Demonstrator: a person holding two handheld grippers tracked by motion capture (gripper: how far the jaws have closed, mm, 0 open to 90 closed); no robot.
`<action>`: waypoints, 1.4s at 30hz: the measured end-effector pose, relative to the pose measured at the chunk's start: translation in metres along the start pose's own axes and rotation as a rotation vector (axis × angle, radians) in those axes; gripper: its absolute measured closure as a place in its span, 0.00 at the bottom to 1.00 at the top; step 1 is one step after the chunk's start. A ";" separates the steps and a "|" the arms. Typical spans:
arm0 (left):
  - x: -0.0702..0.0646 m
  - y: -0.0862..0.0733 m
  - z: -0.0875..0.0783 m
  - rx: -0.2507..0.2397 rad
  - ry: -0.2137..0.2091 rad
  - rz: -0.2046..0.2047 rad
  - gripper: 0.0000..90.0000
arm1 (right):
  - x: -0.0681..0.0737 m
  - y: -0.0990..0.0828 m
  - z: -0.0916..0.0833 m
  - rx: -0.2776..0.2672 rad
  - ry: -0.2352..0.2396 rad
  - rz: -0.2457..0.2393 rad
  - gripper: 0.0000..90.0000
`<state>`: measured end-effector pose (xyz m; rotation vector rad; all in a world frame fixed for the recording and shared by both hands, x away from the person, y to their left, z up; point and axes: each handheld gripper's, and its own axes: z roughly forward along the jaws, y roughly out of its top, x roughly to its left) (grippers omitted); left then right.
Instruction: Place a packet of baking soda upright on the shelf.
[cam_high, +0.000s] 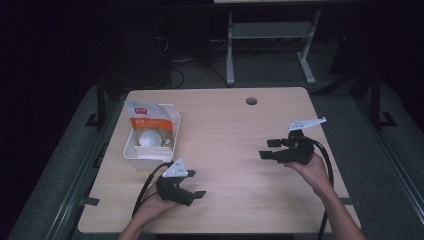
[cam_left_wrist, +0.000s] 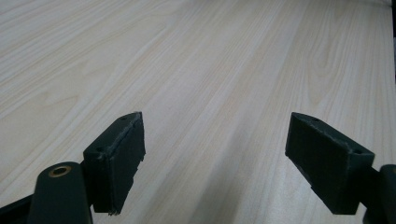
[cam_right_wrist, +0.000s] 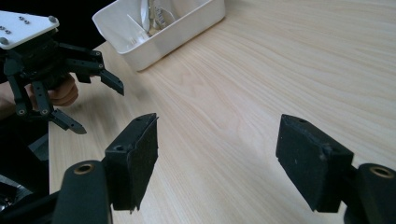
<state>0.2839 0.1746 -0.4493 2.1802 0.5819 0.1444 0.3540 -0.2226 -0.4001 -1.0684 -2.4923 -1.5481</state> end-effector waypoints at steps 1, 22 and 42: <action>0.000 0.000 0.000 0.000 0.000 0.000 0.22 | 0.000 -0.001 -0.001 -0.003 -0.003 -0.003 0.32; 0.001 0.000 0.000 0.004 0.003 -0.003 0.22 | -0.003 -0.033 -0.016 0.001 -0.015 0.047 0.32; 0.000 -0.001 0.002 0.011 0.001 -0.006 0.22 | -0.005 -0.071 -0.026 0.020 -0.021 0.105 0.31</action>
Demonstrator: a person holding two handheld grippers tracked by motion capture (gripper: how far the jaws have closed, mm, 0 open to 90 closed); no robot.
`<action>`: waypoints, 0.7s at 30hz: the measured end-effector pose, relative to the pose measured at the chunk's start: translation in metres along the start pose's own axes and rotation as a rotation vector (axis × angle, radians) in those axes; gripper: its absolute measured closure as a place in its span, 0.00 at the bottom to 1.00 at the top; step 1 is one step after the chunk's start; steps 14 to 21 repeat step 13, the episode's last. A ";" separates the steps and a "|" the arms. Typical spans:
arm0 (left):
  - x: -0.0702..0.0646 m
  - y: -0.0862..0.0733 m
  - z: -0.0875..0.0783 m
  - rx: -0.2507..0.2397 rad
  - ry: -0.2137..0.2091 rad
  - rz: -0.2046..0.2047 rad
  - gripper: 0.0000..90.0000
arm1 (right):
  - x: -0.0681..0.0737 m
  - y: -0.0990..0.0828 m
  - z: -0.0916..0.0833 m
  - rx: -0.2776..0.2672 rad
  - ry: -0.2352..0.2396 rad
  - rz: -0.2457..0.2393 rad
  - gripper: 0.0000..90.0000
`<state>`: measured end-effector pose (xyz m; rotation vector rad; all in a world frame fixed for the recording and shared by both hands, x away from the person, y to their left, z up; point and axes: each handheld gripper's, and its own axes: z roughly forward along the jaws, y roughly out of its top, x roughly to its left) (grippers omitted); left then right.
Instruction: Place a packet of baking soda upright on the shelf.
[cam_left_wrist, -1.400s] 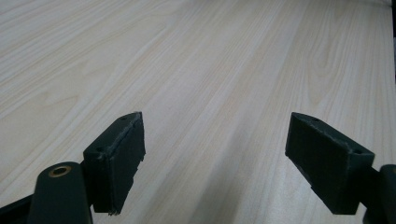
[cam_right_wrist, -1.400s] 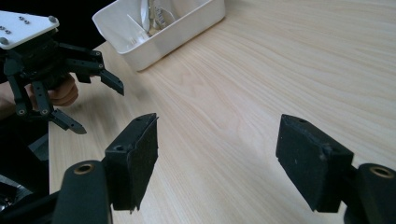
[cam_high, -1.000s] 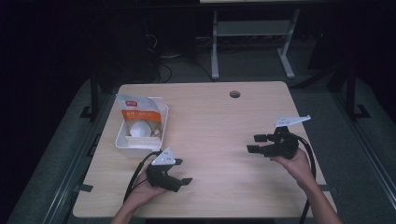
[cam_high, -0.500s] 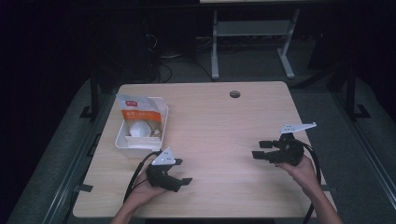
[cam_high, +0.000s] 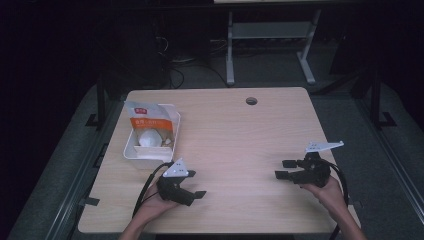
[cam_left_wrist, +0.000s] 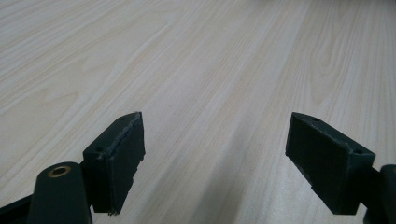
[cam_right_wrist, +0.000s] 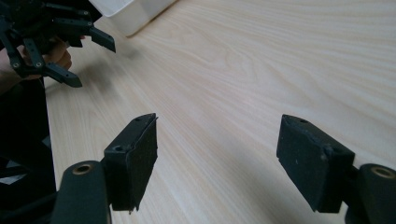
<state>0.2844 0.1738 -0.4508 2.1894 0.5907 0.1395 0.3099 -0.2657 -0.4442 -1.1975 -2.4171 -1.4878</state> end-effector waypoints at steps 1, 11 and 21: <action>0.000 0.000 0.000 0.001 -0.001 0.001 0.22 | 0.000 -0.001 0.000 0.001 -0.001 -0.001 0.31; -0.001 0.000 0.001 0.000 -0.004 0.003 0.22 | 0.008 -0.022 -0.005 -0.028 -0.025 -0.001 0.31; -0.001 0.000 0.001 0.000 -0.005 0.004 0.22 | 0.009 -0.025 -0.004 -0.023 -0.030 -0.006 0.31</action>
